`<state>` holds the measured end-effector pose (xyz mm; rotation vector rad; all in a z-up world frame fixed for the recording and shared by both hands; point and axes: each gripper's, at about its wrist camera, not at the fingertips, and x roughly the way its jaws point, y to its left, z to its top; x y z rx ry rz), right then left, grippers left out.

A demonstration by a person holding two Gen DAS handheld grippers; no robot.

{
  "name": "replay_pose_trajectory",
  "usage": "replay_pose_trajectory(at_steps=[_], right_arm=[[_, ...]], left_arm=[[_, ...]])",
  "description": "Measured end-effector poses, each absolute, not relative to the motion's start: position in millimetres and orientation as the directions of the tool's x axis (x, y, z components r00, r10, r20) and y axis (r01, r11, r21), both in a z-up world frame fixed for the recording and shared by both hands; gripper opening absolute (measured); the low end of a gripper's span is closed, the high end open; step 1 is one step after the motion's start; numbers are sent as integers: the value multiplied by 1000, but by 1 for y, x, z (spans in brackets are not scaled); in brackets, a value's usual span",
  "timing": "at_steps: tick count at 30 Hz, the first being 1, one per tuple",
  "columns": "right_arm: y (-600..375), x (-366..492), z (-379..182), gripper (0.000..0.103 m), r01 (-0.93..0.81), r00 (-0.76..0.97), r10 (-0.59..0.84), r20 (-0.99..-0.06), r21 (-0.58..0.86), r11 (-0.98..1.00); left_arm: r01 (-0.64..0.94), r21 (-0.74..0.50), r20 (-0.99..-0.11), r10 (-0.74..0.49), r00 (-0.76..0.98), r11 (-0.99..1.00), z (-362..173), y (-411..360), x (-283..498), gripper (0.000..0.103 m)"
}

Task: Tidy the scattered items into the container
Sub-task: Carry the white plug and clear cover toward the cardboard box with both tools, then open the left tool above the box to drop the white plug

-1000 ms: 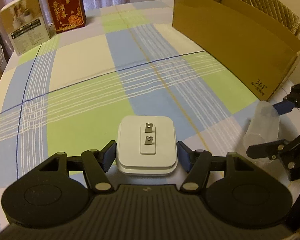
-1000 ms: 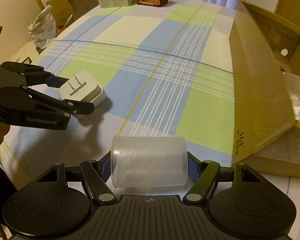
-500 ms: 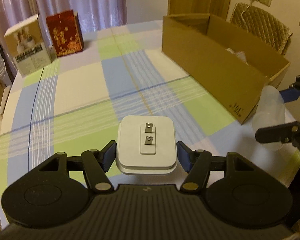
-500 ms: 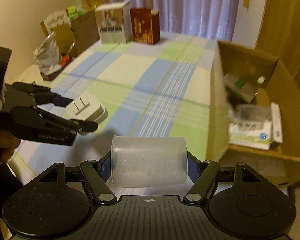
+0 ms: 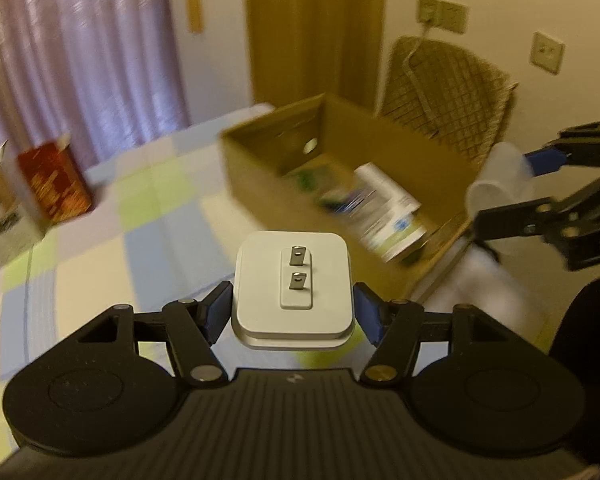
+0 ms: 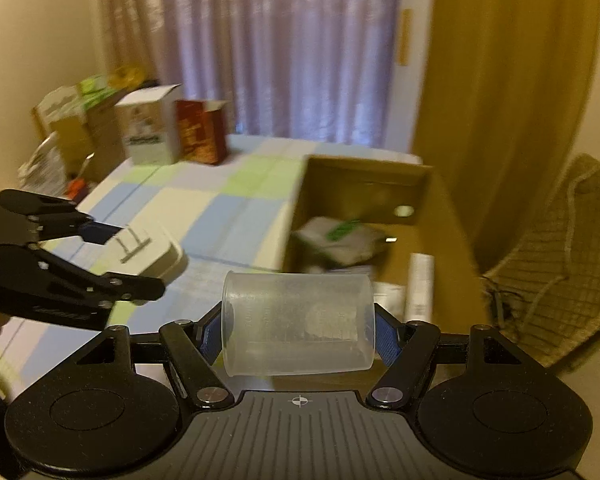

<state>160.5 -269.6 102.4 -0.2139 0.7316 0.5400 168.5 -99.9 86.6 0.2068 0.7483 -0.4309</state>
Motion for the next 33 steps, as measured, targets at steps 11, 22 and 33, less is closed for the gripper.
replay_pose_trajectory(at_steps=[11,22,33], right_arm=[[-334,210,93,74,-445,655,331,-679,8,896],[-351,228,85,74,-429,653,339,-677,39,902],[-354,234,83,74,-426,649,336,-682,40,904]], left_arm=[[556,59,-700,-362,615,829,84,-190,215,60],[564,52,-728,-356,586,824,66,-211,230,60],[549,57,-722,-346,600,834,62,-205,234,60]])
